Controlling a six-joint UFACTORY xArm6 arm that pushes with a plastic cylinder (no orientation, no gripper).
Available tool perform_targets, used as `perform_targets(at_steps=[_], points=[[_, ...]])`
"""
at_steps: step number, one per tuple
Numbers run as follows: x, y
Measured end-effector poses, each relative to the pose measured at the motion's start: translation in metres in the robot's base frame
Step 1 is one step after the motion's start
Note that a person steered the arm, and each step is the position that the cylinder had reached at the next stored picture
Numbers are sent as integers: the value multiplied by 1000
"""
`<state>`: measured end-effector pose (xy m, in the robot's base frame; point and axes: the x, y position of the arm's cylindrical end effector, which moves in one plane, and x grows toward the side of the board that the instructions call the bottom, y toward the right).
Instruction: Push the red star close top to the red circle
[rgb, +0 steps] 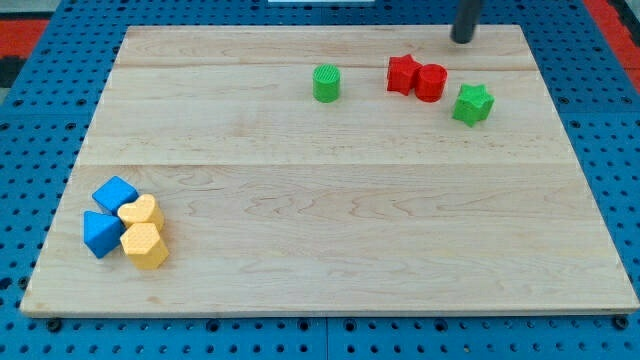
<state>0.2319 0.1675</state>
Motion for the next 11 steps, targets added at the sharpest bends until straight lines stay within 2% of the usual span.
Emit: perform_targets(at_steps=[3,4,5,6,7,8,9,10,11], points=[[28,-126],[51,-52],[86,-19],[92,1],[117,20],[78,6],[70,64],[118,92],[154,88]])
